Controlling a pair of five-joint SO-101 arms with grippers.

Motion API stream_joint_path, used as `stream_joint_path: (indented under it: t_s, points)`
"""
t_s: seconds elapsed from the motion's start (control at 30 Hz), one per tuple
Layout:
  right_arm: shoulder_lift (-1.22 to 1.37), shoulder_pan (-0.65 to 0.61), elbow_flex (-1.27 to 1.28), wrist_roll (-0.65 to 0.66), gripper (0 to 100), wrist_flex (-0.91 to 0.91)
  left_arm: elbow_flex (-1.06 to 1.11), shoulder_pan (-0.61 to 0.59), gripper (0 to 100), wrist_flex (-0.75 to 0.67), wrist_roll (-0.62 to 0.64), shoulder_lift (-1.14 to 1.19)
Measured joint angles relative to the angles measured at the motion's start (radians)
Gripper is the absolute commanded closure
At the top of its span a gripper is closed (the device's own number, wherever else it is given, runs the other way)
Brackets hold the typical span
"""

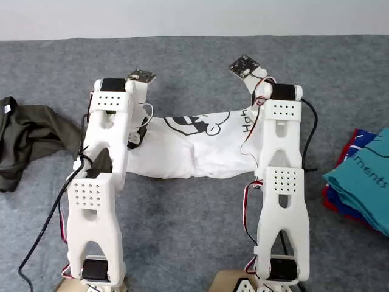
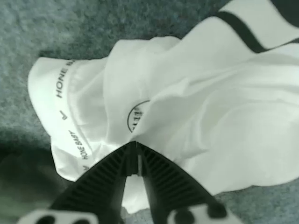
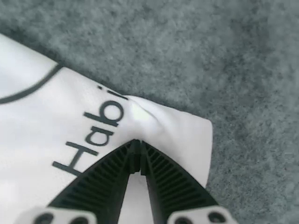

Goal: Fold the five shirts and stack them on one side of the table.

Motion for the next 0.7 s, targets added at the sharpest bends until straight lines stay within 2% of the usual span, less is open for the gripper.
stream_joint_path:
  t_s: [0.17,0.37,0.53,0.7]
  points:
    - [-0.002,0.008,-0.002,0.0,99.0,0.002,0.0,0.002,100,0.006,0.002,-0.063]
    - [-0.1,-0.048,-0.002,0.0,99.0,0.023,0.003,0.038,100,0.009,0.0,-0.216]
    - [-0.187,-0.098,-0.002,0.0,99.0,0.106,0.003,0.048,100,0.009,0.0,-0.339]
    - [-0.258,-0.098,-0.002,-0.012,98.9,0.207,0.035,-0.005,100,0.012,0.0,-0.457]
